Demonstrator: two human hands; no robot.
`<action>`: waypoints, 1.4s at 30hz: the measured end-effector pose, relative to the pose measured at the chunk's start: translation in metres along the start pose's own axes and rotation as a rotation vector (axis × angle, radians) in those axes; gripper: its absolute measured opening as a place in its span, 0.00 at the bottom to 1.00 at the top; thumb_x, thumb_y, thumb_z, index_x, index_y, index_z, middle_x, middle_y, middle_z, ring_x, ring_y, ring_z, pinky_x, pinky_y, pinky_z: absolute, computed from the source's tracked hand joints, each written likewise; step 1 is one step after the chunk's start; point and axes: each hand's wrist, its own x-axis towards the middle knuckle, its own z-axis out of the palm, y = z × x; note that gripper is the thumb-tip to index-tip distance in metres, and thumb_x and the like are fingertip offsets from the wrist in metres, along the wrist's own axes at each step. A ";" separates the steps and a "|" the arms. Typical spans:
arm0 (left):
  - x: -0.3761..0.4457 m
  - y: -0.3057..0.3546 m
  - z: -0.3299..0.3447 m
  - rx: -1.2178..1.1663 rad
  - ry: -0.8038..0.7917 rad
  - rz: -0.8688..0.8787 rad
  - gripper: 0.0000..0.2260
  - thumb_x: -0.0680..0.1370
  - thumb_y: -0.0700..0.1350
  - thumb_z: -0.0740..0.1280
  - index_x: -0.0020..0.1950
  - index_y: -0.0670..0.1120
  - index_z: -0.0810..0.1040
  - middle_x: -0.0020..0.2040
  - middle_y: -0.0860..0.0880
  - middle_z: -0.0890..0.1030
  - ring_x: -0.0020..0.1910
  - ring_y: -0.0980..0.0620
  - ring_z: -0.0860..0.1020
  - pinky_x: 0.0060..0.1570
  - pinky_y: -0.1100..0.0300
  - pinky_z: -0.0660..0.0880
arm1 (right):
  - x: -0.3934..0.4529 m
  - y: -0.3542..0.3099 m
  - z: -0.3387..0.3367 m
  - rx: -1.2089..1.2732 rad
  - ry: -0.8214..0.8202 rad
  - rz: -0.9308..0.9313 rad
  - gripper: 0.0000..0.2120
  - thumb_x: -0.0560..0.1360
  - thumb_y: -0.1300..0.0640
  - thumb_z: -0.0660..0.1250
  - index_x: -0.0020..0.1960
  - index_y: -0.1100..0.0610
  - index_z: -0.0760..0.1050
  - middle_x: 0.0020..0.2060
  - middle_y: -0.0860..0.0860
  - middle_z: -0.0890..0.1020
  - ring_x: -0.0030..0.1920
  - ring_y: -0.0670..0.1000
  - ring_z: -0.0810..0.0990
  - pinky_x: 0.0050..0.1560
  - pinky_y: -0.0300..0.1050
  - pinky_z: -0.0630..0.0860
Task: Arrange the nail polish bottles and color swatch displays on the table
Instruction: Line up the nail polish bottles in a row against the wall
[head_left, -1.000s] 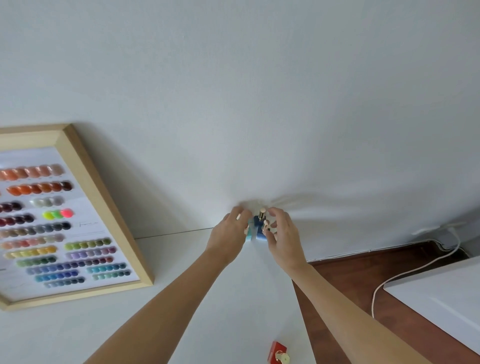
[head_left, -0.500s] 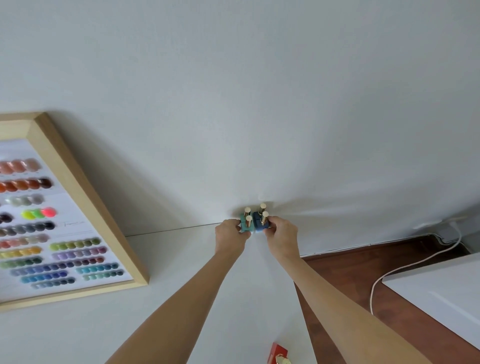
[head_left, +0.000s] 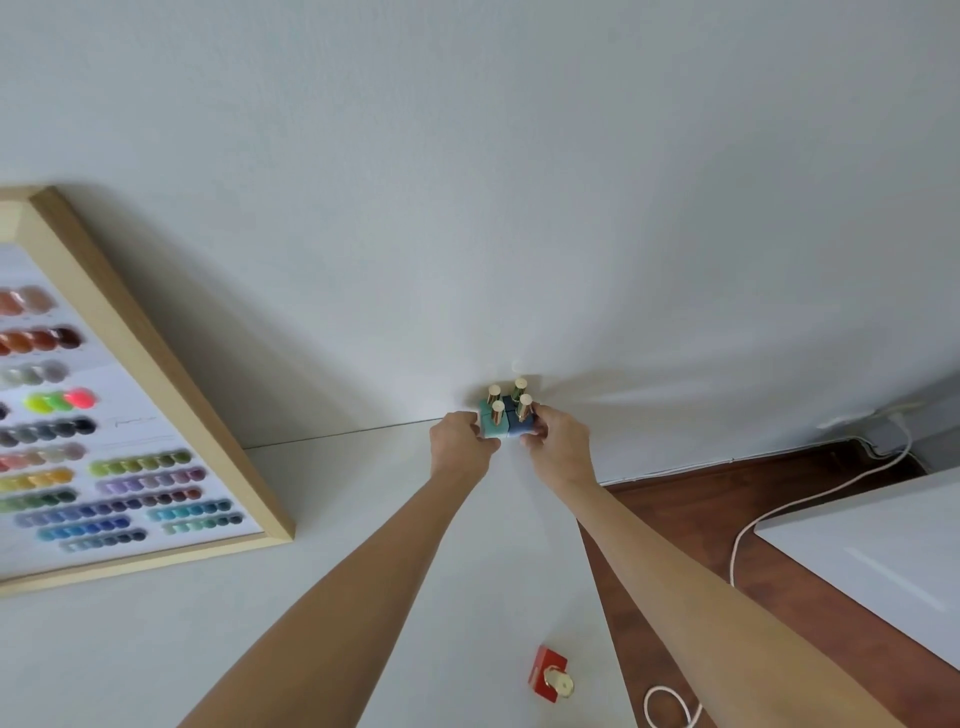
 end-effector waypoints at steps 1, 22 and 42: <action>-0.004 -0.001 -0.002 0.009 -0.009 -0.014 0.17 0.73 0.39 0.71 0.61 0.38 0.77 0.55 0.41 0.82 0.56 0.43 0.79 0.55 0.52 0.78 | -0.004 0.000 -0.003 0.009 -0.020 0.025 0.16 0.72 0.69 0.66 0.60 0.63 0.75 0.47 0.58 0.83 0.45 0.54 0.79 0.55 0.45 0.76; -0.222 -0.053 -0.013 0.242 -0.394 0.361 0.21 0.74 0.41 0.71 0.66 0.51 0.75 0.61 0.50 0.78 0.52 0.55 0.78 0.52 0.64 0.75 | -0.243 0.036 -0.107 -0.088 -0.443 0.012 0.13 0.73 0.69 0.64 0.46 0.52 0.81 0.45 0.46 0.83 0.44 0.41 0.79 0.42 0.29 0.73; -0.230 -0.042 -0.014 0.695 -0.218 0.530 0.11 0.79 0.38 0.63 0.59 0.47 0.80 0.56 0.46 0.82 0.54 0.46 0.80 0.54 0.54 0.78 | -0.266 0.035 -0.091 -0.093 -0.239 -0.054 0.08 0.72 0.64 0.70 0.48 0.55 0.80 0.45 0.49 0.82 0.45 0.46 0.78 0.46 0.31 0.71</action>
